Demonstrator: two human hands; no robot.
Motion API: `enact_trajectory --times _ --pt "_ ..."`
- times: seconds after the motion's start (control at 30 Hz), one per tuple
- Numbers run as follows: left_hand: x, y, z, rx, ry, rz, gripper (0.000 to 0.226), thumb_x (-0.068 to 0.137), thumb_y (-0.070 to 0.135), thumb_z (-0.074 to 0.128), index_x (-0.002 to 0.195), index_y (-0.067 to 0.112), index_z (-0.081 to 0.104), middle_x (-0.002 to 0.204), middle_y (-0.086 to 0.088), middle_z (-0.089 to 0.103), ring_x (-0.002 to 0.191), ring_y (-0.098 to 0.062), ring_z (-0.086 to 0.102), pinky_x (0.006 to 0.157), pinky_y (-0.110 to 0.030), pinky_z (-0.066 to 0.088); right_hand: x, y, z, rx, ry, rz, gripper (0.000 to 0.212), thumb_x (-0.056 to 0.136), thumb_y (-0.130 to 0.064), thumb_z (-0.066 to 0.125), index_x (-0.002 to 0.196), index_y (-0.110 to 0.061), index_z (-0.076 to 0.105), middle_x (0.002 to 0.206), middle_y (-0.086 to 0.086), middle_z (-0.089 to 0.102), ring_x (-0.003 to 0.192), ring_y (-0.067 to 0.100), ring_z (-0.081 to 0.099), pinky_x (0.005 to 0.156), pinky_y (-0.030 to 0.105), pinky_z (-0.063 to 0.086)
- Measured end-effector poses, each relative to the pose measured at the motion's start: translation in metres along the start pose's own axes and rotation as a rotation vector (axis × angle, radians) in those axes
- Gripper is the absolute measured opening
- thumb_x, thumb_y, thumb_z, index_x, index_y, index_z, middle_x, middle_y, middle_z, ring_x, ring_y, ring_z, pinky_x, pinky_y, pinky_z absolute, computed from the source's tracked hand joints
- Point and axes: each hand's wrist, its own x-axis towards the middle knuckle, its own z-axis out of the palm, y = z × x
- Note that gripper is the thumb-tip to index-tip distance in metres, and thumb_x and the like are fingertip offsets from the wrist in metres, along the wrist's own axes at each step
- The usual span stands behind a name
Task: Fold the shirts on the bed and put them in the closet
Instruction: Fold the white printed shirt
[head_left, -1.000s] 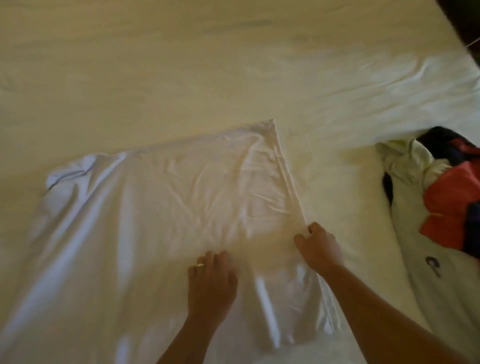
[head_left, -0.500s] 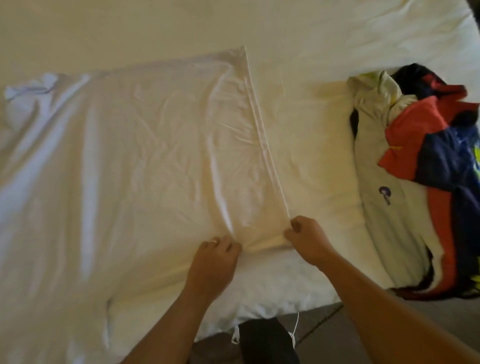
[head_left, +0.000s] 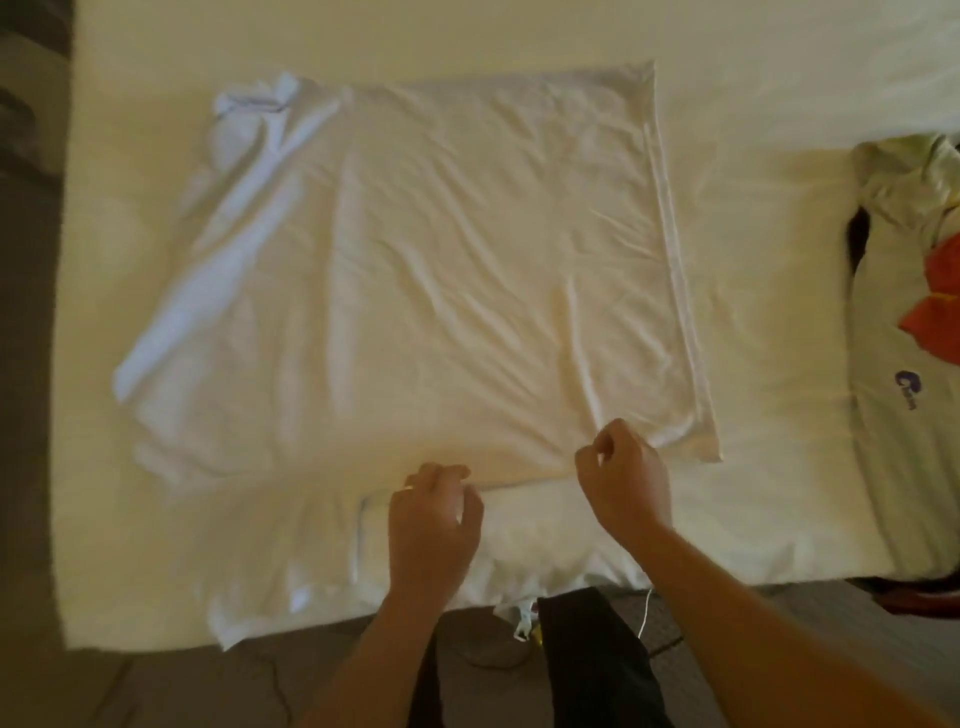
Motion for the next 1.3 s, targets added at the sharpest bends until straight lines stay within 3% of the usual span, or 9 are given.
enact_trajectory --times 0.17,0.27,0.33,0.53,0.73,0.87,0.93,1.03,1.3 --pt "-0.018 -0.106 -0.084 0.172 0.195 -0.404 0.031 0.089 0.031 0.055 0.105 0.009 0.069 0.105 -0.013 0.063 0.092 -0.035 0.059 0.077 -0.042 0.043 -0.056 -0.079 0.105 0.12 -0.43 0.057 0.023 0.089 -0.027 0.063 0.084 -0.005 0.064 0.071 0.008 0.064 0.061 0.021 0.057 0.056 0.035 0.045" --pt "-0.023 -0.158 -0.124 0.141 0.101 -0.893 0.042 0.093 0.033 0.063 0.129 0.013 0.056 0.13 -0.018 0.05 0.117 -0.043 0.047 0.095 -0.054 0.042 -0.078 -0.125 0.159 0.248 -0.483 0.283 0.032 0.087 -0.034 0.066 0.081 -0.003 0.071 0.073 0.01 0.071 0.067 0.025 0.067 0.064 0.04 0.056" --pt "-0.023 -0.178 -0.14 -0.026 0.084 -0.998 0.048 0.092 0.031 0.066 0.133 0.012 0.049 0.133 -0.017 0.045 0.117 -0.042 0.047 0.097 -0.052 0.043 -0.087 -0.146 0.181 0.28 -0.468 0.364 0.03 0.086 -0.034 0.07 0.08 -0.005 0.073 0.078 0.014 0.073 0.074 0.03 0.07 0.074 0.044 0.059" --pt "-0.028 -0.185 -0.151 -0.46 0.094 -1.078 0.055 0.086 0.03 0.075 0.128 0.014 0.043 0.117 -0.004 0.055 0.1 -0.027 0.058 0.079 -0.038 0.048 -0.096 -0.156 0.195 0.227 -0.535 0.362 0.019 0.09 -0.019 0.074 0.079 -0.008 0.062 0.075 0.01 0.063 0.069 0.025 0.064 0.071 0.041 0.057" --pt "-0.045 -0.192 -0.172 -0.432 -0.149 -0.97 0.018 0.093 0.021 0.07 0.081 0.016 0.057 0.074 -0.001 0.057 0.07 -0.022 0.056 0.058 -0.029 0.04 -0.09 -0.154 0.181 0.039 -0.637 0.226 0.026 0.093 -0.02 0.071 0.103 0.004 0.066 0.095 0.019 0.071 0.071 0.023 0.067 0.058 0.031 0.056" --pt "-0.058 -0.192 -0.18 -0.372 -0.198 -0.989 0.023 0.099 0.015 0.062 0.08 0.017 0.05 0.077 0.001 0.051 0.067 -0.013 0.049 0.055 -0.024 0.033 -0.08 -0.148 0.173 -0.296 -0.734 0.029 0.022 0.094 -0.024 0.067 0.088 -0.003 0.068 0.064 0.009 0.072 0.051 0.018 0.066 0.046 0.024 0.048" --pt "-0.061 -0.195 -0.185 -0.289 -0.278 -0.973 0.028 0.101 0.015 0.062 0.077 0.018 0.047 0.073 0.001 0.048 0.064 -0.013 0.047 0.055 -0.024 0.031 -0.075 -0.15 0.168 -0.446 -0.782 -0.033 0.029 0.091 -0.032 0.068 0.075 -0.007 0.066 0.057 0.005 0.068 0.049 0.017 0.066 0.05 0.026 0.052" --pt "-0.044 -0.202 -0.196 -0.191 -0.361 -0.978 0.025 0.097 0.018 0.062 0.074 0.016 0.053 0.074 -0.004 0.055 0.065 -0.019 0.052 0.058 -0.028 0.036 -0.06 -0.176 0.158 -0.552 -0.755 -0.074 0.034 0.09 -0.041 0.06 0.068 -0.017 0.054 0.069 0.002 0.058 0.075 0.024 0.062 0.067 0.031 0.048" --pt "0.074 -0.222 -0.222 -0.371 0.075 -1.015 0.026 0.092 0.034 0.058 0.097 0.008 0.063 0.082 -0.001 0.062 0.084 -0.029 0.06 0.068 -0.034 0.038 0.015 -0.304 0.161 -0.344 -0.479 -0.425 0.013 0.091 -0.024 0.058 0.084 -0.014 0.06 0.079 0.0 0.061 0.075 0.021 0.057 0.067 0.029 0.04"
